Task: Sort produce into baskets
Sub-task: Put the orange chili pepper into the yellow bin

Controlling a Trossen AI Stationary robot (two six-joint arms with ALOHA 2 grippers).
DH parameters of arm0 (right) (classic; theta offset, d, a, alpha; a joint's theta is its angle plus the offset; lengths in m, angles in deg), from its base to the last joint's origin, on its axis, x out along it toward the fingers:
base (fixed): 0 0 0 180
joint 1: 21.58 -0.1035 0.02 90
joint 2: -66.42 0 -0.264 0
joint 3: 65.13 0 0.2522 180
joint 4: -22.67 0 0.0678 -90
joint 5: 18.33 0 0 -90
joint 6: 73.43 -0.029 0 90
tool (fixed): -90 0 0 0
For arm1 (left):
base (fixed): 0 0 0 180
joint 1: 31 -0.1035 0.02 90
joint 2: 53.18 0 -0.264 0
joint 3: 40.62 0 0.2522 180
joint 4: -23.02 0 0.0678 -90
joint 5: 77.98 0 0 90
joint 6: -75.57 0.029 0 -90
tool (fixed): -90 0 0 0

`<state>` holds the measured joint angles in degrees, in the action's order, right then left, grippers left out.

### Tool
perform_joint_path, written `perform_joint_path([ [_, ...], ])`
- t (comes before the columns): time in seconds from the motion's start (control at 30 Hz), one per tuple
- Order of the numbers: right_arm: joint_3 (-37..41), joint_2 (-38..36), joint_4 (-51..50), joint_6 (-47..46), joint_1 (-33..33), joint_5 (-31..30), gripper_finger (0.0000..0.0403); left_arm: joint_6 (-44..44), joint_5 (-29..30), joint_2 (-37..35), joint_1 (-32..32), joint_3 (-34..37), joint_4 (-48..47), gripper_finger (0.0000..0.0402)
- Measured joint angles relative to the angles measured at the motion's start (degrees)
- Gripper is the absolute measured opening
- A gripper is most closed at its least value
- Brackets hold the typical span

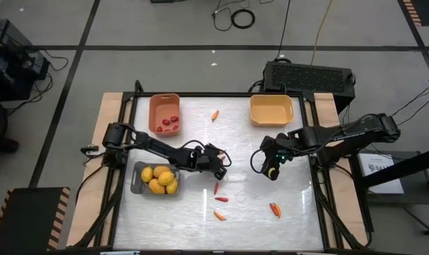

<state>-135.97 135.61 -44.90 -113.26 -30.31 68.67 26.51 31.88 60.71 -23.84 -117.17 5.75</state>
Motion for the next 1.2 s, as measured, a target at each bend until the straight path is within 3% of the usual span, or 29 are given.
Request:
perform_joint_path([
  [0.27, -0.02, 0.02, 0.02, -1.62, -0.18, 0.3, 0.0176, 6.57, -6.87, -1.45, -1.03, -3.23, -0.52, 0.0035],
  [0.67, -0.04, 0.04, 0.83, -7.45, -7.17, -0.19, 0.0176, 20.47, -9.75, -5.97, -7.78, -16.75, 0.08, 0.003],
  [0.8, -0.07, 0.04, 0.82, -11.71, -9.45, -4.15, 0.0176, 24.08, -12.92, -5.6, -10.88, -21.89, -0.1, 0.0029],
  [0.93, -0.07, 0.04, 0.77, -14.93, -11.37, -10.02, 0.0176, 25.88, -14.13, -2.62, -14.83, -27.69, -0.17, 0.0029],
  [1.03, -0.07, 0.04, 0.85, -16.32, -11.85, -13.82, 0.0176, 25.52, -18.7, 2.18, -18.46, -33.62, -1.68, 0.0029],
  [1.2, -0.07, 0.04, 1.04, -16.76, -11.74, -15.33, 0.0176, 23.3, -23.1, 12.67, -23.04, -45.19, -7.65, 0.0029],
])
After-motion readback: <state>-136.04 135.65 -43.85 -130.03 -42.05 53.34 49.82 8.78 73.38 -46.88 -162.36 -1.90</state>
